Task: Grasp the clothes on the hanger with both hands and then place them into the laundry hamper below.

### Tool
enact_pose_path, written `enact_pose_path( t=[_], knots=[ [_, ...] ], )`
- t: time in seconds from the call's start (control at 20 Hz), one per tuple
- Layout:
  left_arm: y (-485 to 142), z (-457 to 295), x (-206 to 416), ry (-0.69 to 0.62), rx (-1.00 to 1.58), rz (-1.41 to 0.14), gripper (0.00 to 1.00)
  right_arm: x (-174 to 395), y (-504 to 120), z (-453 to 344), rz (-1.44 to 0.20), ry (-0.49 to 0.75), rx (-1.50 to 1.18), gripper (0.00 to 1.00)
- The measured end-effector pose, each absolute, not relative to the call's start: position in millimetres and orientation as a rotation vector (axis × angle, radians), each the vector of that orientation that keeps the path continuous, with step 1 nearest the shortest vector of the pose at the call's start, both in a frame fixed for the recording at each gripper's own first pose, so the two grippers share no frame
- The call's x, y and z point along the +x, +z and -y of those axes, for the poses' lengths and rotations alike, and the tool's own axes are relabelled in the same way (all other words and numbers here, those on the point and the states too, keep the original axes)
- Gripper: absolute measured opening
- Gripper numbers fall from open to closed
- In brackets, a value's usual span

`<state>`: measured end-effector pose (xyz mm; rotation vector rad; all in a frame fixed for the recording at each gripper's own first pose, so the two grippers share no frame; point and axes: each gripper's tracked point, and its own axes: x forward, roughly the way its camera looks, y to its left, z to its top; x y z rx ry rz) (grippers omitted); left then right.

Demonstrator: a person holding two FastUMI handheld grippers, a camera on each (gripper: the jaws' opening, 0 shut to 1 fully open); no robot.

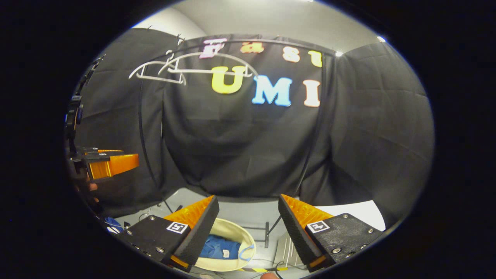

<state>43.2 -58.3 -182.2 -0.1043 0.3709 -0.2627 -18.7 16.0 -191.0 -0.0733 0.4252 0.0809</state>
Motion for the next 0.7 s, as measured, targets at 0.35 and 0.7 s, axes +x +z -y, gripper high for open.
enact_pose_path(
  t=[0.35, 0.7],
  knots=[
    [-56.3, 73.2, -7.3, -0.235, -0.124, -0.155, 0.74, -44.4, -93.5, 44.5, -0.258, 0.024, 0.001, 0.96],
    [4.7, 60.8, -54.0, -0.177, -0.108, -0.064, 0.72, -82.0, -27.4, 94.2, -0.122, -0.025, -0.009, 0.96]
  ],
)
